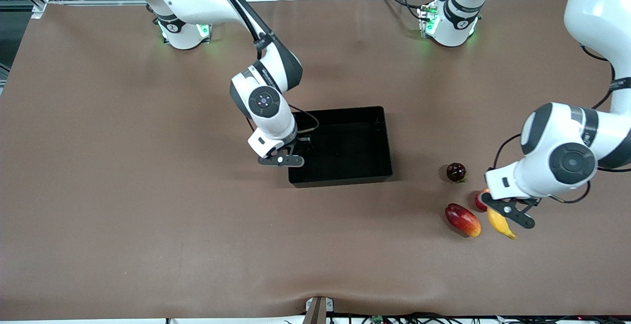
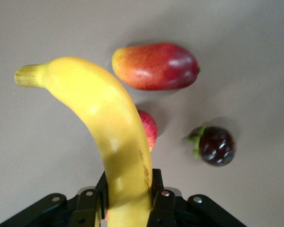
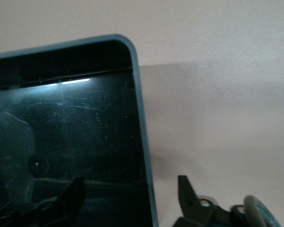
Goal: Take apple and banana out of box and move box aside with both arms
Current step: 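Lower the banana near the apples while the right gripper grips the box rim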
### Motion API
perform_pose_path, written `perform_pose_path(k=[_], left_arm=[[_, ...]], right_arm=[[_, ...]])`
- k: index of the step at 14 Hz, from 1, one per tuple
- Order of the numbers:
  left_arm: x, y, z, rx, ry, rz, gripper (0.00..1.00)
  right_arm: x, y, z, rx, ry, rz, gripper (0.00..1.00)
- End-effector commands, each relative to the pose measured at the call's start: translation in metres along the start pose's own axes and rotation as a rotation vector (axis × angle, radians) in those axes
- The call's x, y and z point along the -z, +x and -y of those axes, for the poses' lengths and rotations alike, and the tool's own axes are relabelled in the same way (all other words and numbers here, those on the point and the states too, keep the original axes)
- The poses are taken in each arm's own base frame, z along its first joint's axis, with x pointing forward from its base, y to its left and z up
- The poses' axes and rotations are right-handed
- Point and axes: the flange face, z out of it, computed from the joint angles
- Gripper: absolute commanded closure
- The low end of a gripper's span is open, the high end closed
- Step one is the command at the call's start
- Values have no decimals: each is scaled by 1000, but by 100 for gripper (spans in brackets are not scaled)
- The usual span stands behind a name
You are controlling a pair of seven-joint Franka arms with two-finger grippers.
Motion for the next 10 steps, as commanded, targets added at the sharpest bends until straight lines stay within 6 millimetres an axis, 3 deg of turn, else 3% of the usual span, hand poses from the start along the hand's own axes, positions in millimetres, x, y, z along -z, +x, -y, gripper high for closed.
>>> perform_pose_path(k=[1, 3, 5, 7, 10], left_arm=[[-25, -23, 42, -157, 6, -53, 100], [-50, -38, 74, -255, 24, -114, 100], [-73, -42, 88, -315, 56, -137, 100], [-97, -38, 96, -423, 90, -190, 100], [-126, -33, 99, -445, 102, -243, 100]], right_arm=[[-1, 0, 5, -7, -15, -12, 100], [2, 3, -1, -22, -25, -1, 100], [11, 8, -9, -35, -49, 31, 100], [38, 19, -26, -61, -59, 52, 100], [81, 32, -54, -102, -57, 66, 100]])
